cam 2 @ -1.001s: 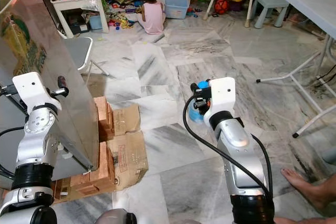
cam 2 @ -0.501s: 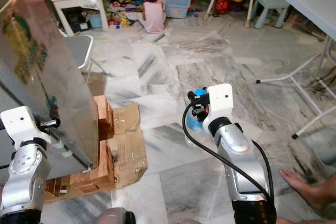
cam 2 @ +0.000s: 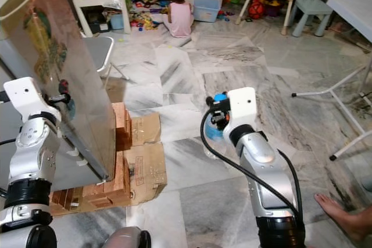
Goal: Restocking fridge
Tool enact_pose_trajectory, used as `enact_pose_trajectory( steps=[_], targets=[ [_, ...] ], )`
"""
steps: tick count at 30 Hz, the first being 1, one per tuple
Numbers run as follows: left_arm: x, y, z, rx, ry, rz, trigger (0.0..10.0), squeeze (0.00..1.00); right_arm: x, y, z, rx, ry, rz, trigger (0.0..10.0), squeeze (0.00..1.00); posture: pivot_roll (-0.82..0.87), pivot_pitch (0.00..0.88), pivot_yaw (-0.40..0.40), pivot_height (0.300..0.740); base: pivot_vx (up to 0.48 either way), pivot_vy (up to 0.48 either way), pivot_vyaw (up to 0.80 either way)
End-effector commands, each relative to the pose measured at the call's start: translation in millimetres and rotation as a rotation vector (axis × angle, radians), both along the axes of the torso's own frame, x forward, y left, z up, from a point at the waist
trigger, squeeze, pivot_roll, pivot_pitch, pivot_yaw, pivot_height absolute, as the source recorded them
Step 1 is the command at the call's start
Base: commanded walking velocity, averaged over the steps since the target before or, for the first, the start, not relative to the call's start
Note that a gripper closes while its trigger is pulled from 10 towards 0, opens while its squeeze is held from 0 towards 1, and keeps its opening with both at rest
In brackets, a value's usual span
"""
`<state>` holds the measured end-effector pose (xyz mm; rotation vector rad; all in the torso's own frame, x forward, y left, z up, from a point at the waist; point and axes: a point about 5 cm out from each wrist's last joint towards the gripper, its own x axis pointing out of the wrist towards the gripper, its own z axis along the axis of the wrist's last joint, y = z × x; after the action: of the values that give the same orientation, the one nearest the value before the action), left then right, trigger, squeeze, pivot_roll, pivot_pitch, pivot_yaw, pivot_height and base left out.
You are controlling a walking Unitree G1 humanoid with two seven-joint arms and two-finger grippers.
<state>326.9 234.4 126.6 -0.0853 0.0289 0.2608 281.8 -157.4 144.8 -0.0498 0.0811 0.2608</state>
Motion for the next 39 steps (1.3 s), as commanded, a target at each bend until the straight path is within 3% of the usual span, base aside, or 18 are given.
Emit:
enact_pose_trajectory(
  steps=[1, 4, 5, 8, 9, 11, 12, 15, 18, 19, 21, 22, 24, 25, 32, 39],
  targets=[
    [12.5, -51.5, 3, -0.02, 0.001, -0.324, 10.0, 0.0, 1.7, -0.4, 4, 0.013, -0.012, -0.016, 10.0, 0.0, 0.0, 0.011, -0.014, 0.74, 0.0, 0.0, 0.0],
    [11.6, -83.3, 12, 0.027, -0.021, -0.519, 10.0, 0.0, -1.3, -10.4, -1, 0.005, 0.003, -0.108, 10.0, 0.0, 0.0, 0.003, -0.016, 0.74, 0.0, 0.0, 0.0],
    [11.6, -83.3, 12, 0.027, -0.021, -0.519, 10.0, 0.0, -1.3, -10.4, -1, 0.005, 0.003, -0.108, 10.0, 0.0, 0.0, 0.003, -0.016, 0.74, 0.0, 0.0, 0.0],
    [0.1, -128.6, 20, 0.021, -0.029, -0.779, 10.0, 0.0, -13.5, -35.8, -10, -0.022, 0.029, -0.305, 10.0, 0.0, 0.0, 0.0, -0.012, 0.74, 0.0, 0.0, 0.0],
    [0.1, -128.6, 20, 0.021, -0.029, -0.779, 10.0, 0.0, -13.5, -35.8, -10, -0.022, 0.029, -0.305, 10.0, 0.0, 0.0, 0.0, -0.012, 0.74, 0.0, 0.0, 0.0],
    [-12.9, -157.7, 25, -0.001, -0.039, -0.937, 10.0, 0.0, -25.2, -47.0, -14, -0.024, 0.043, -0.376, 10.0, 0.0, -0.01, 0.0, -0.005, 0.74, 0.0, 0.0, 0.0],
    [-12.9, -157.7, 25, -0.001, -0.039, -0.937, 10.0, 0.0, -25.2, -47.0, -14, -0.024, 0.043, -0.376, 10.0, 0.0, -0.01, 0.0, -0.005, 0.74, 0.0, 0.0, 0.0],
    [-21.7, -179.3, 29, -0.125, -0.065, -0.997, 10.0, 0.0, -32.3, -47.7, -18, -0.014, 0.058, -0.391, 10.0, 0.0, -0.02, 0.0, 0.006, 0.74, 0.0, 0.0, 0.0],
    [-19.4, -176.3, 25, -0.123, -0.063, -0.955, 10.0, 0.0, -30.8, -46.2, -17, -0.008, 0.055, -0.391, 10.0, 0.0, -0.02, 0.0, 0.009, 0.74, 0.0, 0.0, 0.0],
    [-11.2, -156.3, 18, -0.07, -0.065, -0.824, 10.0, 0.0, -24.5, -43.2, -14, 0.008, 0.034, -0.393, 10.0, 0.0, -0.01, 0.0, 0.005, 0.74, 0.0, 0.0, 0.0],
    [-11.2, -156.3, 18, -0.07, -0.065, -0.824, 10.0, 0.0, -24.5, -43.2, -14, 0.008, 0.034, -0.393, 10.0, 0.0, -0.01, 0.0, 0.005, 0.74, 0.0, 0.0, 0.0],
    [-8.1, -131.9, 17, -0.04, -0.081, -0.71, 10.0, 0.0, -19.5, -41.4, -10, 0.026, 0.004, -0.394, 10.0, 0.0, 0.0, 0.0, -0.002, 0.74, 0.0, -0.292, 0.0],
    [-8.5, -124.0, 17, -0.039, -0.085, -0.679, 10.0, 0.0, -18.3, -41.1, -8, 0.027, -0.007, -0.395, 10.0, 0.0, 0.0, 0.0, -0.002, 0.74, 0.0, -0.292, 0.0],
    [-10.3, -112.1, 17, -0.027, -0.087, -0.638, 10.0, 0.0, -16.3, -39.2, -8, 0.021, -0.001, -0.389, 10.0, 0.0, 0.01, 0.0, -0.006, 0.74, 0.27, -0.394, 0.0],
    [-15.5, -102.0, 13, 0.017, -0.066, -0.6, 10.0, 0.0, -13.9, -33.1, -7, 0.033, -0.009, -0.376, 10.0, 0.0, 0.02, 0.0, -0.007, 0.74, 0.337, -0.336, -0.56],
    [-15.1, -112.4, 11, 0.077, -0.065, -0.615, 10.0, 0.0, -14.5, -30.2, -5, 0.03, -0.022, -0.372, 10.0, 0.0, 0.0, 0.0, 0.005, 0.74, 0.433, -0.038, 0.0]
  ],
)
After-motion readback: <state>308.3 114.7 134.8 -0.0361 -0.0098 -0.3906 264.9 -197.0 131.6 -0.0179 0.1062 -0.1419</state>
